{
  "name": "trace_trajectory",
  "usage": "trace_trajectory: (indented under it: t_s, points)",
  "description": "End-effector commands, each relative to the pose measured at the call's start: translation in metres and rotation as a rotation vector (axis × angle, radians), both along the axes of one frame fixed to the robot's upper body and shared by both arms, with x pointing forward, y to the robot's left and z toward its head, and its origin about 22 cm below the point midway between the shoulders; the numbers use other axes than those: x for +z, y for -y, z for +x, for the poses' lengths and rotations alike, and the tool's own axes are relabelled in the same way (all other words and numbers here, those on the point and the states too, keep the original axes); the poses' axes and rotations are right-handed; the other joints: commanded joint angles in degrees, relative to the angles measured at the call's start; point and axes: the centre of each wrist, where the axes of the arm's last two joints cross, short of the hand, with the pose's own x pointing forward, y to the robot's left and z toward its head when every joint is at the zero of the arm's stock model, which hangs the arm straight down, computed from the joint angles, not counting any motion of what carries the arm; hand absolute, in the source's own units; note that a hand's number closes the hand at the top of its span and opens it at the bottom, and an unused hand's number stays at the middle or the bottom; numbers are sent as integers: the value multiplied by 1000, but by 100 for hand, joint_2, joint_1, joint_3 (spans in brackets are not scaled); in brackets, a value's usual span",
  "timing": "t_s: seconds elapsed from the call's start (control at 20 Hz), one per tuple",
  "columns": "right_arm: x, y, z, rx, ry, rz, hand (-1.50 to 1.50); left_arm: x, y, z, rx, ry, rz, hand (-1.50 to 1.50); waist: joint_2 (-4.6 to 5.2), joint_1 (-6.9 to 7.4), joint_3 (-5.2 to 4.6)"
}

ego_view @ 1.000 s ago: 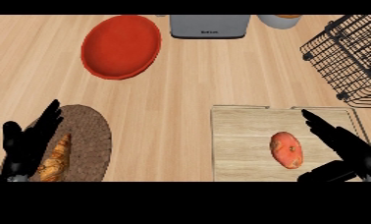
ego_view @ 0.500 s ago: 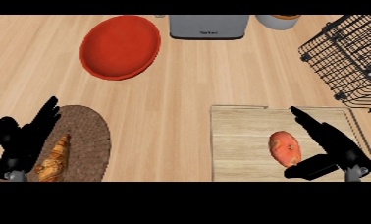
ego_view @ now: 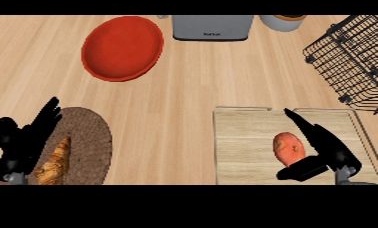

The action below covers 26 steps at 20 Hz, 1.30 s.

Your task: Pick the squash from the tray and place it in the tiered basket

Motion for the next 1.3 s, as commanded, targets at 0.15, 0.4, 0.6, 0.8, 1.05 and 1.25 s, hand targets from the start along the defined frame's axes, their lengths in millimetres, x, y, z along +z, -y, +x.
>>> trace_trajectory:
  t_s: [0.15, 0.4, 0.6, 0.8, 1.05, 1.25]
  points:
    - [-12, -21, -5, 44, 130, 44, 150, 3, -24, -12, 7, 10, 12, 0, 82, 55, 120]
    - [-11, -22, 3, -39, 165, 42, 150, -16, -6, -1, 4, -15, 5, 0, 89, 25, 118]
    - [7, -2, -7, -133, 212, 17, 150, -27, 0, -7, 14, -9, -2, 0, 85, 14, 117]
    - [64, -41, 70, -403, 211, -222, 150, 5, 8, 13, -50, 31, 19, 0, 166, 366, 86]
    - [109, -36, 109, -653, 215, -457, 150, 7, 22, 22, -111, 43, 19, 0, 303, 797, 19]
    - [162, -42, 142, -851, 230, -630, 150, 14, 31, 31, -139, 46, 22, 0, 251, 880, 40]
